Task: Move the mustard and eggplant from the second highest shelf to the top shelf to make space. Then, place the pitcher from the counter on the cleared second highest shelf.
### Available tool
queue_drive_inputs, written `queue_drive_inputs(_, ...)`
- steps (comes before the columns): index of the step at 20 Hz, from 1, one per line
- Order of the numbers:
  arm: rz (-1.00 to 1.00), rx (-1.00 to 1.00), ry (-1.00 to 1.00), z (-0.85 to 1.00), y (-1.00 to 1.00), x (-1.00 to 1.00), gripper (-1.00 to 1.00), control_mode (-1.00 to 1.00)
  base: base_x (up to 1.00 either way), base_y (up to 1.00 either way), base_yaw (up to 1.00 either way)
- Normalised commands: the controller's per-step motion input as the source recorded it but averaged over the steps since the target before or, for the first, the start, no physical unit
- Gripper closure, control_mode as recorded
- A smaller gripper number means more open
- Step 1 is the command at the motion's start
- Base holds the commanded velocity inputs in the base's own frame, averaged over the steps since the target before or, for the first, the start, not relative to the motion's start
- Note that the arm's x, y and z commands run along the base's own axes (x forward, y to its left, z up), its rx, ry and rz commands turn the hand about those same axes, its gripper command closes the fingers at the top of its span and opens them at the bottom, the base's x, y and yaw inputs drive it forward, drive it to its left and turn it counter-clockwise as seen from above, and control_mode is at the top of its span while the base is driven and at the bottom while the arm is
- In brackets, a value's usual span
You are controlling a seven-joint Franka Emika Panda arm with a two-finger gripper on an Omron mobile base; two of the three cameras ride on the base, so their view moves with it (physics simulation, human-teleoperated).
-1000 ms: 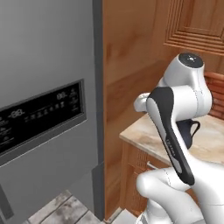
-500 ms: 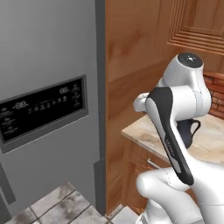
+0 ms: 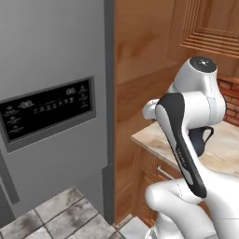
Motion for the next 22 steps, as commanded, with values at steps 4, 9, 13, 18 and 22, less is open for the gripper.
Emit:
queue_drive_inputs(4, 0.0, 0.0, 0.0, 0.0, 0.0, 0.0, -1.0, 1.0, -0.31, -0.33, 0.09)
queue_drive_inputs(9, 0.0, 0.0, 0.0, 0.0, 0.0, 0.0, -1.0, 1.0, -0.4, -0.3, 0.08)
queue_drive_inputs(13, 0.0, 0.0, 0.0, 0.0, 0.0, 0.0, -1.0, 1.0, -0.39, -0.17, 0.06)
queue_drive_inputs(18, 0.0, 0.0, 0.0, 0.0, 0.0, 0.0, -1.0, 1.0, -0.24, -0.04, 0.03)
queue_drive_inputs(22, 0.0, 0.0, 0.0, 0.0, 0.0, 0.0, -1.0, 1.0, -0.01, 0.0, 0.0)
